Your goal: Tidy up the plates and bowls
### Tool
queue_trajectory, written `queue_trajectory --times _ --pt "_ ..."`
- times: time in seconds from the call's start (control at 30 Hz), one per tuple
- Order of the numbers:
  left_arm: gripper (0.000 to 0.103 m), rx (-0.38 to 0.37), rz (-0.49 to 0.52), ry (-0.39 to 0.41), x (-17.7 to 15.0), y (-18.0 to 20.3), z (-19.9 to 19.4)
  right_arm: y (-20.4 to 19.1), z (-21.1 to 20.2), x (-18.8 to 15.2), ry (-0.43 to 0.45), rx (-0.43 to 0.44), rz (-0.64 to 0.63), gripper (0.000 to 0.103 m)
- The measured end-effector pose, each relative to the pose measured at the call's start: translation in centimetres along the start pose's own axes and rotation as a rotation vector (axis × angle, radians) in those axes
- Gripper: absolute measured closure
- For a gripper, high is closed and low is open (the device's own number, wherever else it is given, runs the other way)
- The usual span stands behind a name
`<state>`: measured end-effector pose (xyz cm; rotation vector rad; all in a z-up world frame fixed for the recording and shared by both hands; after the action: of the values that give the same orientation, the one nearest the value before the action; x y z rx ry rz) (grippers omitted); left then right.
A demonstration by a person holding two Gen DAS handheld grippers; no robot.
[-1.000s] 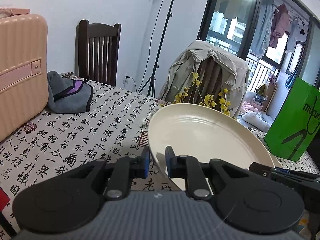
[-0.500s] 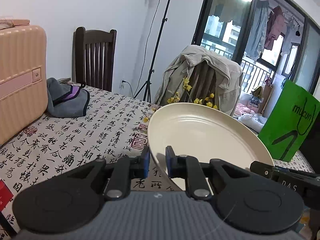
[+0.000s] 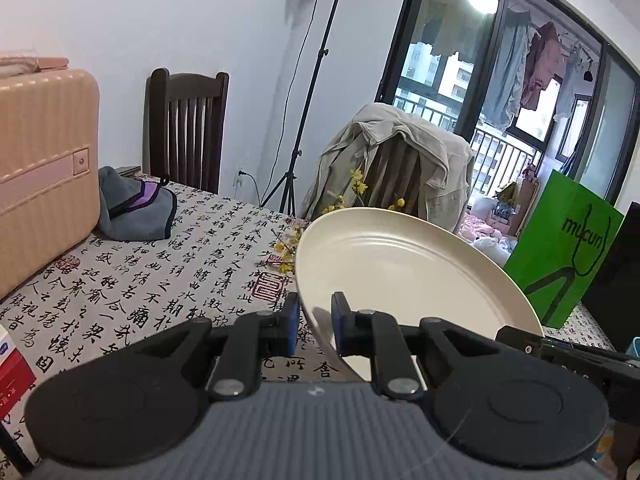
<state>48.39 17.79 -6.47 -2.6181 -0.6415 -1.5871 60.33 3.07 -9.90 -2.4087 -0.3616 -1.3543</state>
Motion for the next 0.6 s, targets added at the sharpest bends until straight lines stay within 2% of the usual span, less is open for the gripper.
queue_trajectory --times 0.6 --pt "0.087 -0.021 0.018 0.031 -0.4 1.9 -3.9 0.7 -4.7 -0.1 0.053 -0.009 -0.010 0.081"
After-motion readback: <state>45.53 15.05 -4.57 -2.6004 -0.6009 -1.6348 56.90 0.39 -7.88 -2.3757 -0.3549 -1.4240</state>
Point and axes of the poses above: each gripper's, at about its wrist camera, not at the fingertips, and z roughly the way its jaws point, y to its right, x to its top, the point moved 10 cm from there along z, roughly the way its jaws point, and after that the axes turned 5 degrees about x, right-handed, at the moved point
